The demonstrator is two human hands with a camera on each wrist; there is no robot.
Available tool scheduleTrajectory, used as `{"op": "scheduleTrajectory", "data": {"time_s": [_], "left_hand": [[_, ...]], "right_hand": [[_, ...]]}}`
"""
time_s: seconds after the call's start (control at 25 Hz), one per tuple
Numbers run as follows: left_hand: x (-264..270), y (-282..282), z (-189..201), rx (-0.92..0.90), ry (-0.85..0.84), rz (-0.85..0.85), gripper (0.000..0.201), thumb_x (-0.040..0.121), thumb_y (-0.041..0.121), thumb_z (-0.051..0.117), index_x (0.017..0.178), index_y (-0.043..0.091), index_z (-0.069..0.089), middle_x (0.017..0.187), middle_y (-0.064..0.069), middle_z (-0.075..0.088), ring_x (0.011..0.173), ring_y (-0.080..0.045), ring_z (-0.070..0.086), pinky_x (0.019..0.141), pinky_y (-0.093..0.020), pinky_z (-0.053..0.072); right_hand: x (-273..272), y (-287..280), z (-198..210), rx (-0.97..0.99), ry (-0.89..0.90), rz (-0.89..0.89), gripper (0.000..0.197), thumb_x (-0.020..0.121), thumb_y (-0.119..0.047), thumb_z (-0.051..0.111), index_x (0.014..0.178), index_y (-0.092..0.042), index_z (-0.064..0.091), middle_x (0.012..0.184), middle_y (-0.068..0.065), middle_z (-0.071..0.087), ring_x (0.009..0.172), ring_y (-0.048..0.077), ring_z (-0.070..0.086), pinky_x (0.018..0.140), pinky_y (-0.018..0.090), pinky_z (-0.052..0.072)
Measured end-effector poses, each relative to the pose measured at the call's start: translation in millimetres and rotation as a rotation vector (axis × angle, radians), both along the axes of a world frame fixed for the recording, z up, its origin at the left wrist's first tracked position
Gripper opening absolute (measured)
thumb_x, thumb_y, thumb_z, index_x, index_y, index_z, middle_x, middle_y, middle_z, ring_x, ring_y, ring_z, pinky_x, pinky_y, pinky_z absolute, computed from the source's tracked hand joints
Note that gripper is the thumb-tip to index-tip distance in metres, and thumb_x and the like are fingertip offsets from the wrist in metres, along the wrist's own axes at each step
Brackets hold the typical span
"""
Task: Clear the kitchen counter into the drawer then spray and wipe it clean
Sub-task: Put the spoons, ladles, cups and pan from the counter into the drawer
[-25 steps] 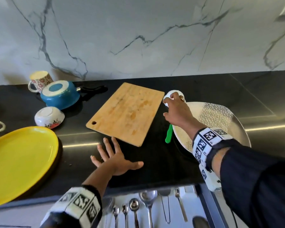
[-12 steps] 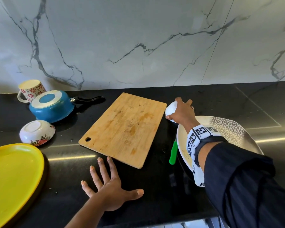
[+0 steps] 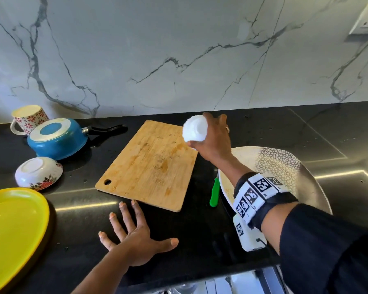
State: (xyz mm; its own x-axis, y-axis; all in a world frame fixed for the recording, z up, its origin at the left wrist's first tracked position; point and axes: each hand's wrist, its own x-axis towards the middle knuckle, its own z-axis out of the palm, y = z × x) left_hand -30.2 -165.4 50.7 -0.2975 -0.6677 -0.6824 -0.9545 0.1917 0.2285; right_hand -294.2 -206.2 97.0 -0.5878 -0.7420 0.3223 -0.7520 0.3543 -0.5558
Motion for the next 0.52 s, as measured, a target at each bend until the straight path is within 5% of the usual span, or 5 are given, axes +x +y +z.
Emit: {"op": "scheduleTrajectory", "data": {"time_s": [0.12,0.28,0.44,0.52], "left_hand": [[2,1,1,-0.022,0.007,-0.013,0.143,0.059,0.091,0.05,0.138,0.018,-0.044,0.139,-0.011,-0.055,0.135,-0.041,-0.04,0.11,-0.065,-0.012],[9,0,6,-0.029,0.023,-0.035,0.141,0.063,0.087,0.055,0.142,0.018,-0.039,0.145,-0.011,-0.049,0.139,-0.04,-0.035,0.11,-0.066,-0.01],[32,-3,13,-0.043,0.156,-0.05,0.118,0.08,0.059,0.063,0.152,0.018,-0.021,0.156,-0.009,-0.032,0.144,-0.037,-0.024,0.112,-0.062,-0.006],[49,-15,18,-0.072,0.26,-0.052,0.097,0.081,0.037,0.067,0.155,0.013,0.008,0.163,-0.007,0.005,0.149,-0.036,0.005,0.118,-0.056,0.013]], "right_hand": [[54,34,18,-0.215,-0.544,0.043,0.084,0.06,-0.041,0.091,0.131,-0.025,0.05,0.128,0.003,0.043,0.109,0.017,0.053,0.089,0.032,0.052],[138,97,-2,-0.522,-1.623,0.113,0.06,0.07,-0.047,0.078,0.12,-0.018,0.062,0.117,0.017,0.062,0.101,0.034,0.063,0.075,0.046,0.058],[200,129,-29,-0.659,-1.977,0.261,0.055,0.078,-0.062,0.058,0.106,-0.017,0.075,0.106,0.016,0.065,0.088,0.037,0.063,0.066,0.036,0.051],[219,126,-38,-0.661,-2.016,0.289,0.064,0.072,-0.073,0.054,0.103,-0.021,0.076,0.108,0.016,0.068,0.091,0.034,0.066,0.065,0.034,0.053]]}}
